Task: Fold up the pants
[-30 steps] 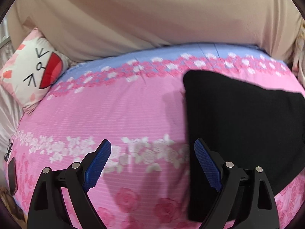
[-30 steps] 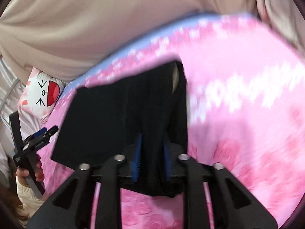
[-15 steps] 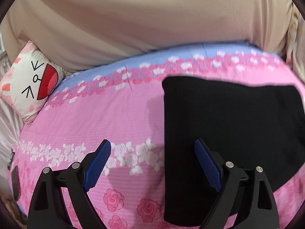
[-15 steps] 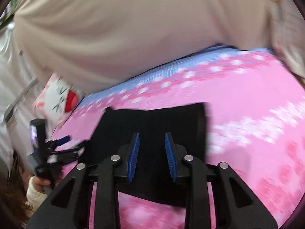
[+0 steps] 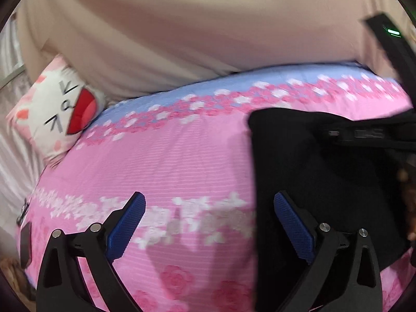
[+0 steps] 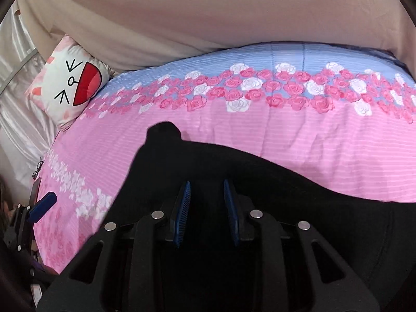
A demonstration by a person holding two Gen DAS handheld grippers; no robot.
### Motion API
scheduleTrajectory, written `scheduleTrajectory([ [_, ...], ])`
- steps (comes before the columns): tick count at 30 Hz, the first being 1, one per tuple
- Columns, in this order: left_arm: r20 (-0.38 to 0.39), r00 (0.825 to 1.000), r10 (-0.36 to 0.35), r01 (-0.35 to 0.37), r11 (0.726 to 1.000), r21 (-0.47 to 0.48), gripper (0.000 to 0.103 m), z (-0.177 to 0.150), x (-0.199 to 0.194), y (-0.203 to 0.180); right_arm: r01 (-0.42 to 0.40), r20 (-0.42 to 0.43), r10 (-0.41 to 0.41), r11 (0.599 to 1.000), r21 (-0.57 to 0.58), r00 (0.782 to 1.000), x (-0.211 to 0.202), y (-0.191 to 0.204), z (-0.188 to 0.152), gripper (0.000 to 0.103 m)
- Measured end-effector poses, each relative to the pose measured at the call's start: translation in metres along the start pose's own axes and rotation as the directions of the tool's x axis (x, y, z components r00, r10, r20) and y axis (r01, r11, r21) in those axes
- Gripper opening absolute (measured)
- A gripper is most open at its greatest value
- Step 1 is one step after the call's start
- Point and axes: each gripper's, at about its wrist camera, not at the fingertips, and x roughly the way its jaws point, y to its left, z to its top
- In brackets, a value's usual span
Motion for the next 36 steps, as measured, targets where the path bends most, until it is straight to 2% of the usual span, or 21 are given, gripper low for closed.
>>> scheduleTrajectory([
  [3, -0.011, 1.0, 0.008, -0.009, 0.997, -0.075, 0.098, 0.002, 0.002, 0.028, -0.033, -0.004, 0.033, 0.998, -0.046, 0.999, 0.005, 0.021, 0.006, 0.028],
  [6, -0.049, 0.999, -0.006, 0.0, 0.992, -0.13, 0.098, 0.001, 0.01, 0.048, 0.0, -0.062, -0.005, 0.996, -0.093, 0.998, 0.049, 0.034, 0.01, 0.029],
  [8, -0.056, 0.998, 0.005, -0.014, 0.988, -0.151, 0.098, -0.001, 0.01, 0.058, -0.001, -0.045, -0.003, 0.995, -0.097, 0.999, 0.062, 0.041, 0.013, 0.03],
  [12, -0.047, 0.999, 0.025, -0.032, 0.986, -0.162, 0.097, -0.001, 0.005, 0.065, 0.032, -0.031, -0.038, 0.982, -0.189, 0.999, 0.065, 0.063, 0.013, 0.03],
  [14, -0.048, 0.999, 0.024, -0.031, 0.985, -0.169, 0.097, 0.001, 0.005, 0.065, 0.021, -0.012, -0.023, 0.984, -0.178, 1.0, 0.058, 0.062, 0.014, 0.031],
  [17, -0.034, 0.999, -0.012, 0.007, 0.987, -0.163, 0.097, 0.007, -0.005, 0.06, -0.032, 0.088, 0.04, 0.995, -0.096, 0.995, 0.014, 0.043, 0.014, 0.028],
  [19, -0.012, 0.999, -0.033, 0.03, 0.988, -0.151, 0.097, 0.011, -0.014, 0.056, 0.049, 0.176, -0.041, 0.998, -0.041, 0.983, -0.024, 0.018, 0.007, 0.03],
  [20, -0.002, 0.999, -0.044, 0.043, 0.989, -0.144, 0.097, 0.012, -0.018, 0.052, 0.093, 0.186, -0.093, 0.996, 0.006, 0.978, -0.035, 0.0, 0.001, 0.036],
  [22, 0.009, 0.997, -0.075, 0.076, 0.991, -0.115, 0.097, 0.016, -0.022, 0.038, 0.189, 0.142, -0.21, 0.971, 0.148, 0.967, -0.049, -0.056, -0.02, 0.036],
  [23, 0.01, 0.996, -0.087, 0.088, 0.992, -0.096, 0.097, 0.018, -0.022, 0.028, 0.178, 0.112, -0.207, 0.957, 0.228, 0.972, -0.051, -0.091, -0.038, 0.027],
  [24, 0.007, 0.995, -0.102, 0.102, 0.991, -0.082, 0.097, 0.019, -0.021, 0.019, 0.123, 0.137, -0.167, 0.95, 0.287, 0.976, -0.057, -0.111, -0.05, 0.016],
  [25, 0.001, 0.993, -0.116, 0.116, 0.991, -0.07, 0.097, 0.019, -0.02, 0.011, 0.022, 0.176, -0.092, 0.931, 0.365, 0.98, -0.068, -0.129, -0.062, 0.006],
  [26, -0.009, 0.991, -0.133, 0.133, 0.99, -0.054, 0.097, 0.019, -0.018, 0.001, -0.039, 0.195, -0.048, 0.908, 0.418, 0.98, -0.079, -0.137, -0.069, 0.006],
  [27, -0.018, 0.989, -0.149, 0.148, 0.988, -0.036, 0.097, 0.019, -0.018, -0.01, -0.044, 0.211, -0.056, 0.895, 0.443, 0.976, -0.092, -0.139, -0.074, 0.008],
  [28, -0.019, 0.988, -0.156, 0.156, 0.988, -0.02, 0.097, 0.019, -0.019, -0.018, -0.026, 0.226, -0.081, 0.9, 0.436, 0.971, -0.103, -0.136, -0.076, 0.014],
  [30, -0.012, 0.986, -0.166, 0.166, 0.986, 0.02, 0.097, 0.018, -0.022, -0.036, -0.025, 0.251, -0.081, 0.919, 0.394, 0.965, -0.12, -0.128, -0.078, 0.014],
  [32, -0.017, 0.986, -0.165, 0.165, 0.985, 0.049, 0.097, 0.016, -0.02, -0.049, -0.025, 0.24, -0.065, 0.935, 0.354, 0.969, -0.118, -0.121, -0.078, 0.014],
  [33, -0.028, 0.988, -0.155, 0.156, 0.986, 0.06, 0.097, 0.014, -0.016, -0.055, 0.023, 0.208, -0.098, 0.942, 0.336, 0.973, -0.112, -0.12, -0.079, 0.015],
  [34, -0.048, 0.989, -0.141, 0.144, 0.987, 0.072, 0.097, 0.012, -0.008, -0.061, 0.113, 0.142, -0.166, 0.941, 0.319, 0.976, -0.098, -0.124, -0.08, 0.015],
  [35, -0.068, 0.989, -0.129, 0.134, 0.988, 0.08, 0.098, 0.008, -0.001, -0.065, 0.133, 0.127, -0.181, 0.939, 0.316, 0.975, -0.091, -0.13, -0.086, 0.009],
  [36, -0.079, 0.989, -0.123, 0.129, 0.988, 0.081, 0.098, 0.005, 0.003, -0.065, 0.085, 0.164, -0.15, 0.933, 0.35, 0.975, -0.095, -0.133, -0.091, 0.009],
])
